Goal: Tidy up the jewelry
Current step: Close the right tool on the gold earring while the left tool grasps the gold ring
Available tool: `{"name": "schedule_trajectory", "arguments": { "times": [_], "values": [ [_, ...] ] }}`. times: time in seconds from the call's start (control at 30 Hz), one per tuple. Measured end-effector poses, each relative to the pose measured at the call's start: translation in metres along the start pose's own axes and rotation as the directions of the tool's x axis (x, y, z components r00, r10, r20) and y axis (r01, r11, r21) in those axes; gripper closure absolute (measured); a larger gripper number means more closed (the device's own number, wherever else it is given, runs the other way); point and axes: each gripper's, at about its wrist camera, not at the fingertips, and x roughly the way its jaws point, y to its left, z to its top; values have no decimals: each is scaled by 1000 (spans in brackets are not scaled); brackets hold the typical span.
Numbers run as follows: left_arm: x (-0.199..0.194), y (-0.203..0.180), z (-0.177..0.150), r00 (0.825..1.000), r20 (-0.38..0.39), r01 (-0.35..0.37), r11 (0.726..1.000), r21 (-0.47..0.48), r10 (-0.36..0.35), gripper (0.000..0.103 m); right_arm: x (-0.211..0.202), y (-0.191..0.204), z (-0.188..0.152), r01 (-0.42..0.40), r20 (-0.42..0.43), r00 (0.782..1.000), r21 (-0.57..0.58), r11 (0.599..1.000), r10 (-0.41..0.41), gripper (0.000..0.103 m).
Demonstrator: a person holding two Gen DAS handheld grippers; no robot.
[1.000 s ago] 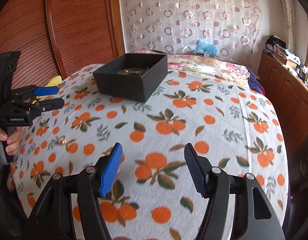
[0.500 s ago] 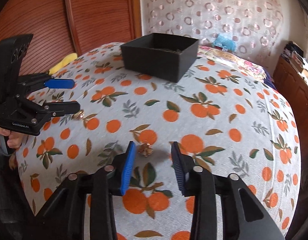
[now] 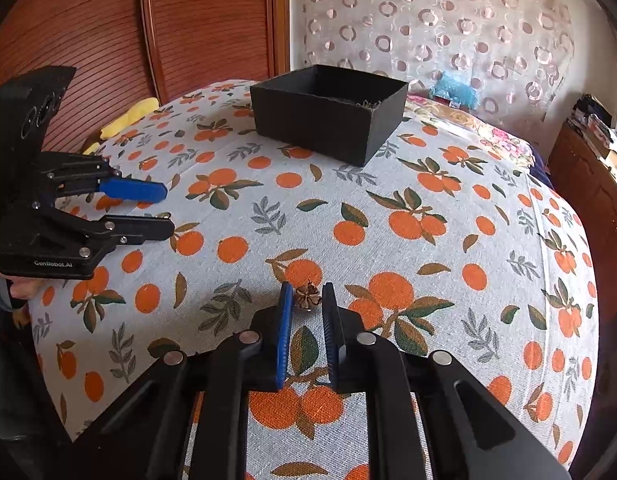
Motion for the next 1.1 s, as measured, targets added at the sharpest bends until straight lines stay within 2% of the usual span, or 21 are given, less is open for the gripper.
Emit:
{"name": "schedule_trajectory", "arguments": {
  "times": [0.03, 0.1, 0.17, 0.33, 0.63, 0.7, 0.73, 0.77, 1.0, 1.03, 1.07, 1.1],
  "values": [
    [0, -1, 0, 1000, 0, 1, 1000, 3, -1, 77, -1, 0, 1, 0, 2, 1000, 1, 1000, 0, 87],
    [-1, 0, 1, 1000, 2, 9, 1000, 4, -9, 81, -2, 0, 2, 0, 7, 1000, 0, 1000, 0, 87],
    [-2, 2, 1, 1000, 5, 10, 1000, -6, -10, 90, -3, 0, 3, 0, 8, 1000, -1, 1000, 0, 87],
    [-4, 10, 3, 1000, 13, -4, 1000, -24, 5, 94, -4, -2, 7, 7, 12, 1000, 2, 1000, -7, 87],
    [-22, 15, -2, 999, 43, -5, 999, -47, 7, 93, -2, 0, 10, 7, 13, 1000, 0, 1000, -7, 87],
    [-23, 14, -6, 999, 38, -11, 999, -44, 13, 85, -1, 1, 9, 4, 11, 1000, 0, 1000, -4, 87],
    [-23, 13, -7, 999, 39, -19, 999, -41, 21, 71, 0, 2, 8, 3, 10, 1000, 0, 1000, -3, 87],
    [-22, 13, -8, 999, 37, -18, 999, -41, 19, 66, 1, 2, 8, 2, 9, 1000, 0, 1000, -2, 87],
    [-6, 10, -9, 999, 1, -44, 999, -16, 44, 67, 2, 5, 9, 0, 10, 1000, -3, 1000, 0, 87],
    [-6, 10, -9, 999, 1, -43, 999, -14, 43, 69, 1, 4, 9, 0, 11, 1000, -4, 1000, 0, 87],
    [-6, 10, -9, 999, 2, -39, 999, -15, 39, 80, 1, 4, 9, 1, 12, 1000, -4, 1000, -1, 87],
    [-6, 10, -9, 999, 4, -36, 999, -15, 36, 84, 0, 4, 9, 1, 12, 1000, -4, 1000, -1, 87]
  ]
}}
